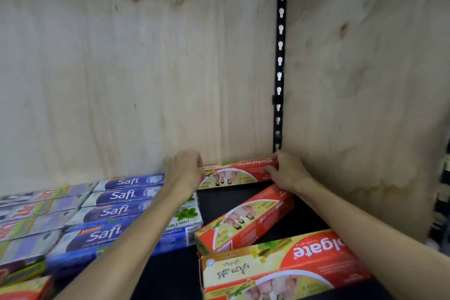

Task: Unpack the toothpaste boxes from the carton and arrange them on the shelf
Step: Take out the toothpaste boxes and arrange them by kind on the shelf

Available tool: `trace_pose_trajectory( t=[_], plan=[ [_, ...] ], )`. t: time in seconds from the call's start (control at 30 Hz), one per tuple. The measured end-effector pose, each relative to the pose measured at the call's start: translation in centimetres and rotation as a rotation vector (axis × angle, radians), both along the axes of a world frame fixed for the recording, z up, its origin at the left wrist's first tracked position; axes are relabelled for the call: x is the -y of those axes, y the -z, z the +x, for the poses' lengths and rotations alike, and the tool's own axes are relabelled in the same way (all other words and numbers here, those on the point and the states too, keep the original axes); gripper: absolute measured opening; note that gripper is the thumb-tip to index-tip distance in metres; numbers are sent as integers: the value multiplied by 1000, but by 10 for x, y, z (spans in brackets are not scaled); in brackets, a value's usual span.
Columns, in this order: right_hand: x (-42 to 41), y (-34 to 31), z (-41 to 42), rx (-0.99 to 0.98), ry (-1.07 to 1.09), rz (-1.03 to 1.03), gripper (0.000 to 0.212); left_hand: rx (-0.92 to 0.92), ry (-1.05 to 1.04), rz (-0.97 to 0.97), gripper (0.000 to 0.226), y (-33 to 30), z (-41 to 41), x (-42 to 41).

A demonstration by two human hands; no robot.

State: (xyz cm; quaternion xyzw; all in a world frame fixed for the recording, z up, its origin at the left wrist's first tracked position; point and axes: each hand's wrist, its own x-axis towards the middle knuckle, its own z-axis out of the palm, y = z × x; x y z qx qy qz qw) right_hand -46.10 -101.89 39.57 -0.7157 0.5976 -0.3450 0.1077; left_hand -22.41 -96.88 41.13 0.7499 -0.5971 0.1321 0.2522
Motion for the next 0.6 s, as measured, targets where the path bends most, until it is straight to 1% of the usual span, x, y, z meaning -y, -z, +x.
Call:
trace_pose_trajectory(
  t=[0.07,0.13,0.23,0.3,0.37,0.43,0.5,0.53,0.6],
  plan=[
    [-3,1,-2,36,17,-45,26,-3,15,-19,12,0,0,0],
    [-4,1,-5,67,47,-96,23,5,24,-41,14,1,-1,0],
    [-5,0,-7,89,39,-127,32,-2,10,-74,23,6,-3,-1],
    [-4,0,-6,82,7,-101,40,2,15,-115,21,11,-4,-1],
    [-3,0,-5,42,-3,-47,41,0,44,-147,24,11,-4,-2],
    [-3,0,-5,26,-6,-11,44,-55,97,-76,42,7,-6,-5],
    [-3,0,-6,23,-15,26,48,-85,123,64,59,2,-10,-11],
    [-3,0,-7,20,-17,42,49,-79,130,118,63,1,-10,-13],
    [-2,0,-7,17,-25,53,43,-77,148,166,58,0,-9,-15]
  ],
)
